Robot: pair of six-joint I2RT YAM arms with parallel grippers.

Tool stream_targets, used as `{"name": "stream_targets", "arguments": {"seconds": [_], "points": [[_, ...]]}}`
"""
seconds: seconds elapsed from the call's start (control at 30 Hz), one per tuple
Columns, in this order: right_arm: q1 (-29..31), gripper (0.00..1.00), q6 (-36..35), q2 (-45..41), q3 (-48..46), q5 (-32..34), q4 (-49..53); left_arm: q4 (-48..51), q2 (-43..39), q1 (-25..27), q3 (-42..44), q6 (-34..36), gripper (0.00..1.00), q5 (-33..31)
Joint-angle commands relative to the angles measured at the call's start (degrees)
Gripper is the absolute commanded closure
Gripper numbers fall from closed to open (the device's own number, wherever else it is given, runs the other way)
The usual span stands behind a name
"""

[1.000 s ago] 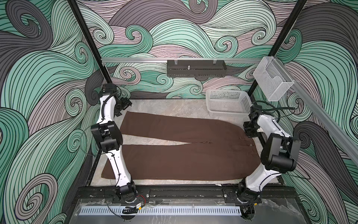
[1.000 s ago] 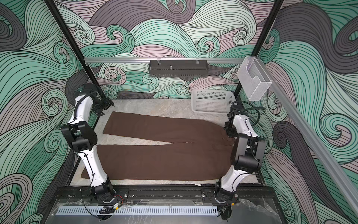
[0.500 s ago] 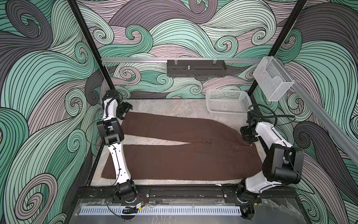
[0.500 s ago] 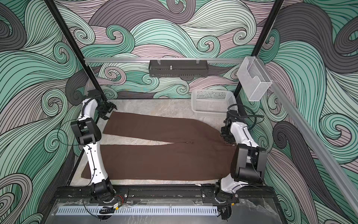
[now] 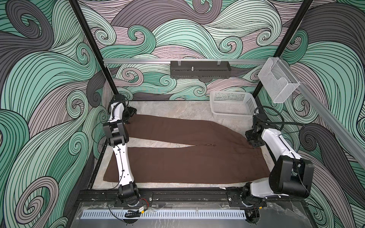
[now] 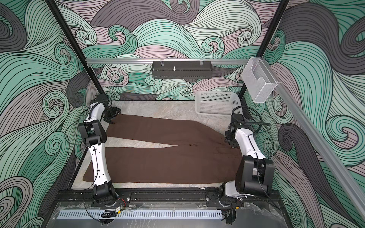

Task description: Fold and stack the trousers

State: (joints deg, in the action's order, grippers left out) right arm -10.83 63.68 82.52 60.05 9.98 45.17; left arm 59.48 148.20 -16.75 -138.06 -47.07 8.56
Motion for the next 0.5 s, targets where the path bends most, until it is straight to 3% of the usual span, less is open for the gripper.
{"name": "stream_targets", "arguments": {"seconds": [0.0,0.33,0.47], "points": [[-2.4,0.98,-0.6,-1.4,-2.2,1.0,0.7,5.2,-0.2,-0.9,4.1,-0.9,0.11,-3.0],[-7.5,0.98,-1.9,-5.8,-8.4,0.0,-1.7,5.4,-9.8,-3.4,21.3,1.0,0.09,-4.4],[-7.7,0.98,-2.5,-5.9,-8.4,0.4,-1.8,5.7,-13.7,-3.7,21.2,1.1,0.09,-4.6]]}}
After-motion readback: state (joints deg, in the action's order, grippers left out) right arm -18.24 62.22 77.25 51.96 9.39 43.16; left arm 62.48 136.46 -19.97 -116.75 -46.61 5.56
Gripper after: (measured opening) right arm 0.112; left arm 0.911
